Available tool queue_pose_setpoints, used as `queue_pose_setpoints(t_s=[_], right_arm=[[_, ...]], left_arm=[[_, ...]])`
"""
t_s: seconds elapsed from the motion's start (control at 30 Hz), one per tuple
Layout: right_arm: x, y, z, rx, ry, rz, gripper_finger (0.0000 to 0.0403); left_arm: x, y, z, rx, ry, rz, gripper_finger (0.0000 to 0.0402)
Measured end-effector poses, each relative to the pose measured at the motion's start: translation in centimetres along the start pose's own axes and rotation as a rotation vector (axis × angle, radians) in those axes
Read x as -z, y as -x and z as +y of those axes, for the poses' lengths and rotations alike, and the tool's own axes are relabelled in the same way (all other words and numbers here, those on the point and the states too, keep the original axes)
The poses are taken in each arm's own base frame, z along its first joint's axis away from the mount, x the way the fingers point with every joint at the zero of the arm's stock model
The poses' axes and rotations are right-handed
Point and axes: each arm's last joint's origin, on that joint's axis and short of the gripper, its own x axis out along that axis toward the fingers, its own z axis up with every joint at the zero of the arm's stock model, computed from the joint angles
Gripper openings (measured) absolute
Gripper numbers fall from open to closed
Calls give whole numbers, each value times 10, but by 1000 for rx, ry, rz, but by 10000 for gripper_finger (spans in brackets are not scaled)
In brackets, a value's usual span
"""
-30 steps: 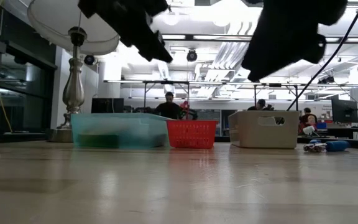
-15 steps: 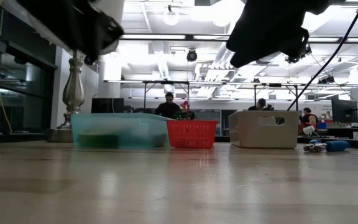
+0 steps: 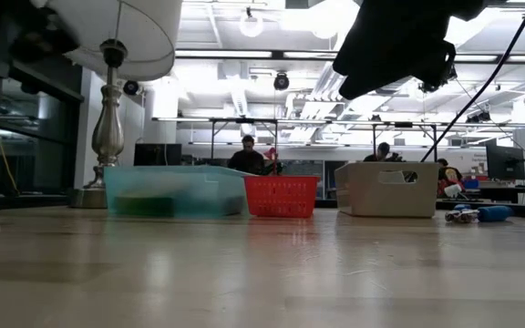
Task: Pick & Place School Supplies
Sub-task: Put the blue puncher into the gray bin
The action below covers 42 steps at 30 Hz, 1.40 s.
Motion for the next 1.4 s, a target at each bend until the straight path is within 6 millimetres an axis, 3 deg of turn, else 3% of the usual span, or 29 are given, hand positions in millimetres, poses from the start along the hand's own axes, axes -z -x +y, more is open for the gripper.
queue_pose_setpoints(t_s=[0.27,0.5,1.03,1.4], right_arm=[[3,2,3,-12,5,0,126],[7,5,8,-32,19,-2,126],[14,9,13,-49,32,-2,126],[13,9,15,-60,25,-9,126]], left_arm=[[20,-4,-18,-16,290,65,138],[33,-28,-33,-70,479,120,138],[48,-70,-46,-150,529,187,138],[57,-74,-50,-199,553,195,138]])
